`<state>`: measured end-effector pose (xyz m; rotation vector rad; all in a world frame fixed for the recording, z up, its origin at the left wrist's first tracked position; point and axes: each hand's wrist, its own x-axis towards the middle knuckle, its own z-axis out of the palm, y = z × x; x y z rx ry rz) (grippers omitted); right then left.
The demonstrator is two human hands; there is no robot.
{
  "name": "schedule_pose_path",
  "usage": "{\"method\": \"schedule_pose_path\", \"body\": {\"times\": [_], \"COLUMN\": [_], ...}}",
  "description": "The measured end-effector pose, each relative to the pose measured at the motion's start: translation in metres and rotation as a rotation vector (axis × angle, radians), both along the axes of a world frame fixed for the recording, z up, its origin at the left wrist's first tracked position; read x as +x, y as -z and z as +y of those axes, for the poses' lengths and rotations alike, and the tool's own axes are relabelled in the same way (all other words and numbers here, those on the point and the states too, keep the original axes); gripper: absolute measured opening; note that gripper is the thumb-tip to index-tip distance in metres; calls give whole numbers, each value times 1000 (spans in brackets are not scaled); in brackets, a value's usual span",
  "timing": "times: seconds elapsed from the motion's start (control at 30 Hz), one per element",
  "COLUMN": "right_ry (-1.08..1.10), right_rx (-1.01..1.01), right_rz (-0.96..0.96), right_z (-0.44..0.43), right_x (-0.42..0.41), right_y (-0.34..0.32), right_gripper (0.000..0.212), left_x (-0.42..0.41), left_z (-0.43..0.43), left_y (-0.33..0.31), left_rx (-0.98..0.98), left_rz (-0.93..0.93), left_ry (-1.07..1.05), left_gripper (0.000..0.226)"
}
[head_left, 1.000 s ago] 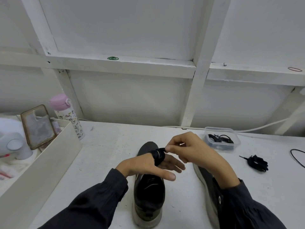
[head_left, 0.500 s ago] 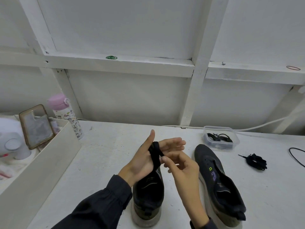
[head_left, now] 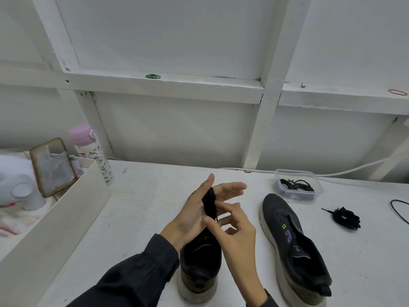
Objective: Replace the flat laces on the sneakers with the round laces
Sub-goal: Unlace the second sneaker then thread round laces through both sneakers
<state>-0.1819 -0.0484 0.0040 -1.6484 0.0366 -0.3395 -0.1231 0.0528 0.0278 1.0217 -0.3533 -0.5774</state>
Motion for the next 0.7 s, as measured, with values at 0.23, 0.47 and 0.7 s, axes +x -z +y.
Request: {"method": "schedule_pose_path", "body": {"times": [0.23,0.47,0.7], "right_ry": [142,145,-125], "right_rx": [-175,212,431], "right_rz": [-108,27,163], "right_z": [4,6,-3], "right_x": [7,-2,-4], "right_y": [4,-5,-15], "right_gripper": [26,22,15], "left_x": [-1,6,9], "left_z": [-5,-9,-8], "left_y": [2,-6,-4], "left_rx": [98,272,257], "left_rz": [-51,-106,-42], "left_ry": [-60,83,157], "left_gripper": [61,66,70]}}
